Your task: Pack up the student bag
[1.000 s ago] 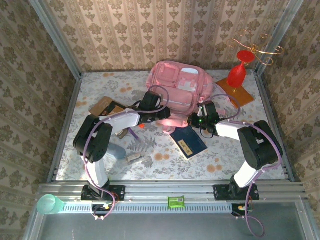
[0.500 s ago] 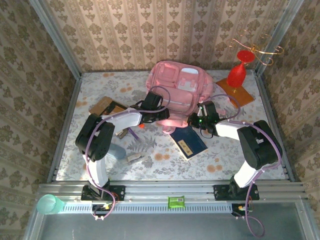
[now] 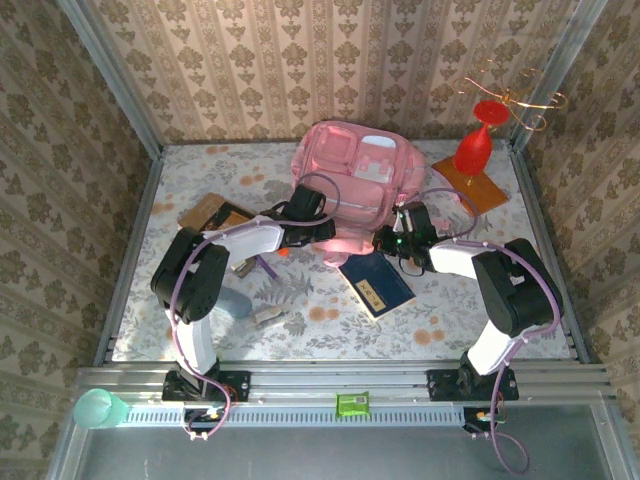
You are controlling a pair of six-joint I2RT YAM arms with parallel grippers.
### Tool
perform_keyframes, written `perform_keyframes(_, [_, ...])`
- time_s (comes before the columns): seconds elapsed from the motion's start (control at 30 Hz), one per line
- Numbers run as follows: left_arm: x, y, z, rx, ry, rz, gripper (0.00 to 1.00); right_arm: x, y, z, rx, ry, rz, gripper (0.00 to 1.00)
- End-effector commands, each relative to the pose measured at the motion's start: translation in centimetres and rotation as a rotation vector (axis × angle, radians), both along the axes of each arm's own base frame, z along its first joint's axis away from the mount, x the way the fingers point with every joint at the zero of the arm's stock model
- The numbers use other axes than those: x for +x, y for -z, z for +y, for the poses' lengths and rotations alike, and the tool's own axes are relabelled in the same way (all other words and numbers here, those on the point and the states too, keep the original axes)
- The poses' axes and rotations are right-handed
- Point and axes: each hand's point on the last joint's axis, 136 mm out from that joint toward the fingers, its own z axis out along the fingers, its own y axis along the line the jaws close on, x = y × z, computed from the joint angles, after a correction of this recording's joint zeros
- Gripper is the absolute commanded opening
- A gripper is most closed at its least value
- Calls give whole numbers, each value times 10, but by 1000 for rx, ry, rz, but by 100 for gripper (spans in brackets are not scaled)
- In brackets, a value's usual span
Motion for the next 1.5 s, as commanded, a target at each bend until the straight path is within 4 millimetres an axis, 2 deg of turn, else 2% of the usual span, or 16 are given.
perform_keyframes(0.0, [5,5,19,71,-53,9,27,-6,12,4,-21,-33,40,0])
perform_keyframes(0.27, [8,8,20,71,-71,6,19,-7,13,3,-26,-32,40,0])
perform_keyframes(0.57, [15,-1,14,27,-59,-19,21,-9,17,1,-31,-30,46,0])
perform_keyframes(0.7, [16,4,16,46,-62,-11,16,-10,17,0,-37,-29,45,0])
perform_keyframes(0.8, [16,5,17,51,-59,-12,7,-10,16,-5,-50,-19,43,0])
perform_keyframes(0.87, [17,0,17,43,-46,-24,0,-9,16,-8,-64,-11,37,0])
perform_keyframes(1.07, [14,-30,10,-13,25,-81,0,-10,18,-25,-164,14,23,0])
perform_keyframes(1.23, [13,-37,23,89,62,-125,0,-11,16,-42,-255,51,9,0])
perform_keyframes(1.47, [10,-17,41,228,111,-92,0,-11,10,-50,-280,74,-17,0])
